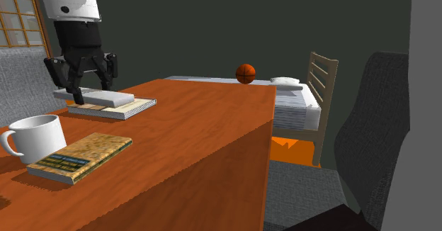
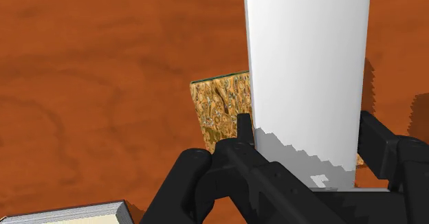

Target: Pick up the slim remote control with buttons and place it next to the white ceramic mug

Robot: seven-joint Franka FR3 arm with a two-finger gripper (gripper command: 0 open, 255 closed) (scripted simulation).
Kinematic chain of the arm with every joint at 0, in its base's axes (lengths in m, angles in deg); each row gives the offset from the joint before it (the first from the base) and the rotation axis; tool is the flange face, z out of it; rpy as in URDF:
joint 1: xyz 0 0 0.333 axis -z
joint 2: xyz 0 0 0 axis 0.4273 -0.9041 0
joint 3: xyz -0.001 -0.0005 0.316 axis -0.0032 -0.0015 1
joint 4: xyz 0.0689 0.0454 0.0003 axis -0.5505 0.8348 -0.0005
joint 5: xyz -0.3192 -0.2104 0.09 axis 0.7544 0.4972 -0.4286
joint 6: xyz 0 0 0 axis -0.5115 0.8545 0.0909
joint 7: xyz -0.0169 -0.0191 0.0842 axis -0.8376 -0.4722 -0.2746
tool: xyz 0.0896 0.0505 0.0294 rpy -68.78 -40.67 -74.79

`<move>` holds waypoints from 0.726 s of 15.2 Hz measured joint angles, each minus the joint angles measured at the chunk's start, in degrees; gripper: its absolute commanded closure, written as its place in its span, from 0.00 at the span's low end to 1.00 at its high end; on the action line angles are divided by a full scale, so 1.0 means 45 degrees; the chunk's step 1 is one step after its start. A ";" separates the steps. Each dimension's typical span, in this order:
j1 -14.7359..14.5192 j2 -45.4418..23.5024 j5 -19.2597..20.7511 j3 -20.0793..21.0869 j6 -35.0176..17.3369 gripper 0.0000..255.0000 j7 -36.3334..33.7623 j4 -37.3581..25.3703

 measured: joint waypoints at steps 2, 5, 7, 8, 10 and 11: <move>-0.0368 -0.0295 0.0097 0.0224 0.0116 1.00 -0.0593 -0.0387; -0.0946 -0.0816 0.0265 0.0541 0.0297 1.00 -0.1488 -0.1048; -0.1295 -0.1137 0.0372 0.0710 0.0452 1.00 -0.2003 -0.1498; -0.1484 -0.1309 0.0431 0.0794 0.0601 1.00 -0.2266 -0.1800; -0.1898 -0.1868 0.0593 0.0949 0.0833 1.00 -0.2797 -0.2558; -0.2142 -0.2095 0.0675 0.1035 0.0879 1.00 -0.3119 -0.2815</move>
